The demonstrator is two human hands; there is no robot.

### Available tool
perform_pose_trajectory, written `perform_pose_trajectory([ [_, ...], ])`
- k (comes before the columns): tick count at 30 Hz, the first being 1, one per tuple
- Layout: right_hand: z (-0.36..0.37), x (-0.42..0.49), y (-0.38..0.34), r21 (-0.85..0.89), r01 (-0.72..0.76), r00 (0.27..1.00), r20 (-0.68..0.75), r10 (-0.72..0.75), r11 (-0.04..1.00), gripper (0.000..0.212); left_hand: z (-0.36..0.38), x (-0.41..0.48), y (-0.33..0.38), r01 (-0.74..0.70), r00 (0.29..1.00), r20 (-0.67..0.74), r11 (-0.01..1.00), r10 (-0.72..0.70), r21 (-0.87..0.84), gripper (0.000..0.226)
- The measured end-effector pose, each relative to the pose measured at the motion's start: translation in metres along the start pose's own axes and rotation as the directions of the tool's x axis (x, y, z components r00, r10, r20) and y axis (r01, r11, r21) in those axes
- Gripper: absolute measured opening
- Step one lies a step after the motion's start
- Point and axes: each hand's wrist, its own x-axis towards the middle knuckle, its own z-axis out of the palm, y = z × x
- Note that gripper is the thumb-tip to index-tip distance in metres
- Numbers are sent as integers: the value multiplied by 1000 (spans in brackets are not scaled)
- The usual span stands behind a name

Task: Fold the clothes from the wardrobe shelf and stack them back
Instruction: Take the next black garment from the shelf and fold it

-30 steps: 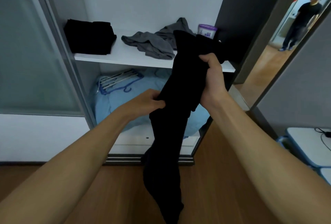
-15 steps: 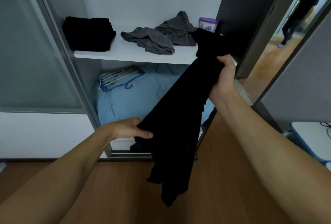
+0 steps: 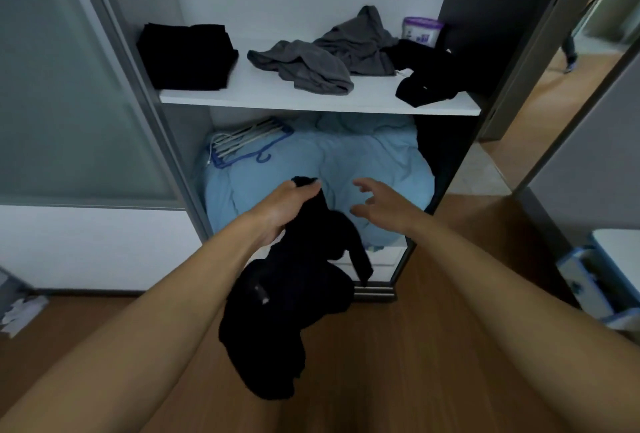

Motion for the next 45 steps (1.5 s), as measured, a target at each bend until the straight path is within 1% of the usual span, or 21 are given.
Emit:
perform_pose_trajectory([
  [2, 13, -12, -2, 129, 81, 996, -37, -77, 988, 43, 5, 3, 8, -14, 996, -90, 995, 5, -94, 24],
  [3, 18, -18, -3, 177, 82, 995, 36, -89, 981, 38, 4, 3, 11, -12, 994, -106, 988, -4, -154, 23],
  [5, 28, -31, -5, 145, 91, 972, 202, -120, 985, 24, 1, 2, 16, -17, 996, -89, 965, -6, -262, 24],
  [7, 41, -40, -11, 85, 109, 964, 235, -127, 990, 24, 3, 0, 18, -21, 997, -72, 959, 1, -281, 26],
  [9, 51, -41, -14, 169, 123, 966, 206, -157, 978, 26, 8, -1, 20, -34, 995, -100, 971, 10, -238, 28],
  [11, 58, -39, -15, 279, 120, 973, 157, -169, 953, 15, 11, -3, 22, -48, 987, -160, 977, 14, -209, 27],
  [15, 64, -36, -25, 368, 171, 985, -58, -161, 914, 6, 5, -5, 27, -26, 967, -253, 987, -14, -156, 22],
  [18, 61, -33, -35, 285, 222, 968, -177, -177, 932, 9, -2, -7, 26, -19, 976, -217, 991, -11, -134, 20],
  [20, 61, -32, -38, 242, 239, 956, -229, -185, 940, 27, -8, -10, 27, -23, 984, -176, 980, -12, -197, 18],
  [23, 63, -31, -45, 296, 209, 950, -287, -122, 932, 34, -16, -14, 26, -47, 998, -52, 964, 34, -262, 14],
  [25, 64, -32, -53, 327, 180, 952, -297, -80, 928, 31, -15, -18, 20, -67, 998, -1, 984, 67, -165, 11],
  [27, 64, -34, -59, 339, 167, 958, -276, -72, 926, 32, -13, -19, 14, -109, 993, -59, 990, 104, -87, 9],
  [30, 63, -43, -60, 289, 203, 979, -83, -187, 936, 29, -14, -17, 14, -178, 968, -193, 980, 160, -84, 19],
  [32, 58, -49, -57, 328, 255, 965, -33, -259, 910, 18, -17, -18, 18, -206, 965, -170, 978, 199, -22, 20],
  [34, 47, -47, -56, 399, 332, 940, -212, -266, 855, 11, -18, -22, 23, -229, 969, -74, 968, 237, 104, 16],
  [36, 33, -40, -54, 320, 408, 889, -351, -293, 855, 23, -17, -29, 29, -241, 970, 32, 948, 239, 208, 13],
  [37, 27, -38, -54, 278, 419, 890, -317, -329, 865, 38, -17, -31, 32, -249, 969, 78, 934, 236, 256, 12],
  [39, 21, -37, -54, 254, 391, 920, -126, -371, 885, 59, -17, -35, 39, -270, 962, 147, 896, 232, 352, 13],
  [41, 19, -36, -55, 237, 347, 932, 20, -362, 907, 49, -17, -37, 42, -295, 955, 162, 860, 250, 417, 15],
  [43, 21, -36, -57, 174, 327, 940, 44, -339, 929, 25, -17, -36, 39, -318, 948, 140, 848, 286, 424, 13],
  [45, 26, -35, -55, 203, 311, 948, 5, -319, 928, 26, -18, -36, 31, -324, 946, 120, 863, 301, 388, 10],
])
